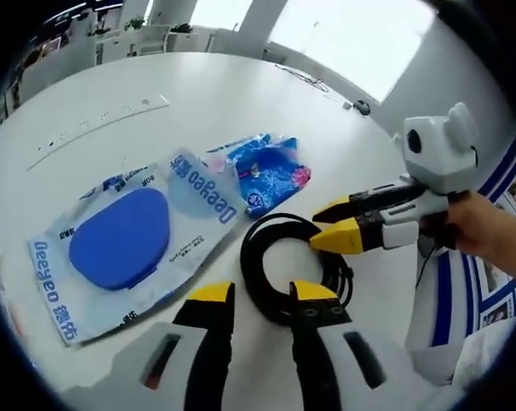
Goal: Arrange the tabletop items into an orderly group along one side of the table until the central work area is clear of visible clutter.
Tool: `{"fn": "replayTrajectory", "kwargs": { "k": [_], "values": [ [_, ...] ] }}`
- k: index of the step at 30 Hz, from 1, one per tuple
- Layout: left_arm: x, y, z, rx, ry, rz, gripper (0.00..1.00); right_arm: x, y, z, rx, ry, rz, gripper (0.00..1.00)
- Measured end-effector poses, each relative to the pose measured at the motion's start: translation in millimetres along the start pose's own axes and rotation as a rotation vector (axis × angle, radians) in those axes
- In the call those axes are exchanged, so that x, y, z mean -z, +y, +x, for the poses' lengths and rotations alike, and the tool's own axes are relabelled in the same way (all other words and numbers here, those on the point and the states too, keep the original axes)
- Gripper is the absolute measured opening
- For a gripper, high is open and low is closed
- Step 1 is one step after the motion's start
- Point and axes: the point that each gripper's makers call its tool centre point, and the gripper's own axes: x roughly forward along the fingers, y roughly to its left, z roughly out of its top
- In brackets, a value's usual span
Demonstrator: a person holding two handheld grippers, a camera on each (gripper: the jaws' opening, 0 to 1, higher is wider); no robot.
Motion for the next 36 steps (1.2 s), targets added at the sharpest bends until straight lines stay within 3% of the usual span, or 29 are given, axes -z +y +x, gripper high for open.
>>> {"fn": "replayTrajectory", "kwargs": {
  "k": [17, 36],
  "values": [
    [-7.0, -8.7, -18.6, 0.025, -0.036, 0.033, 0.42, -13.3, 15.0, -17.9, -0.033, -0.047, -0.039, 0.40],
    [-14.2, -17.6, -46.5, 0.037, -0.100, 0.071, 0.51, -17.8, 30.2, -45.1, -0.072, -0.070, -0.121, 0.61]
  ]
}}
